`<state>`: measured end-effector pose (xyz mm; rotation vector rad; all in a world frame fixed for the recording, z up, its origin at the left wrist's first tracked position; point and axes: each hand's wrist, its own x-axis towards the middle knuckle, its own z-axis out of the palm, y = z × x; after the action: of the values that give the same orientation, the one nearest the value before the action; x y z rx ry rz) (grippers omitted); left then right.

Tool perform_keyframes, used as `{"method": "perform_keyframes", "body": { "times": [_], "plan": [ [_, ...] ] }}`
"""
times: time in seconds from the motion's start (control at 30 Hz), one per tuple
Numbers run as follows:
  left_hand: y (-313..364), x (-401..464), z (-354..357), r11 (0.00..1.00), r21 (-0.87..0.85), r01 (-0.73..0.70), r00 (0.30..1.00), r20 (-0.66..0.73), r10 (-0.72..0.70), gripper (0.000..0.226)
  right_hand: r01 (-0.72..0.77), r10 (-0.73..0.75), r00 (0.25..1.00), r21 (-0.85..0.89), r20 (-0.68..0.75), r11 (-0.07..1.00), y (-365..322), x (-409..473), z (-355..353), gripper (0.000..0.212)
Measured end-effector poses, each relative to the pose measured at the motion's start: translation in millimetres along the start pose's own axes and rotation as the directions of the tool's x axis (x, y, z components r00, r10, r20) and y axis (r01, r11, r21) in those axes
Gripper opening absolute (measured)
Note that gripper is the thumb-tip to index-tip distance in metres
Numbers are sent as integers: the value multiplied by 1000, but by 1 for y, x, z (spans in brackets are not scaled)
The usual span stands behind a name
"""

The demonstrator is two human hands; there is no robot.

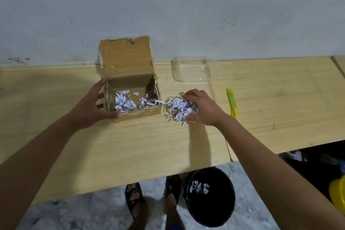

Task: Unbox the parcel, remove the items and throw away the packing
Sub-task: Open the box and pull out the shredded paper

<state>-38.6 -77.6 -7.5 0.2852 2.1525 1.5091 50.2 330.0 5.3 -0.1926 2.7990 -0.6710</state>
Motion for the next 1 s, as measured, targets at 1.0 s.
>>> {"method": "perform_keyframes", "body": {
  "times": [1.0],
  "plan": [
    [4, -4, 1, 999, 14, 35, 999, -15, -35, 134, 70, -44, 975, 114, -217, 991, -3, -9, -26, 58]
  ]
}}
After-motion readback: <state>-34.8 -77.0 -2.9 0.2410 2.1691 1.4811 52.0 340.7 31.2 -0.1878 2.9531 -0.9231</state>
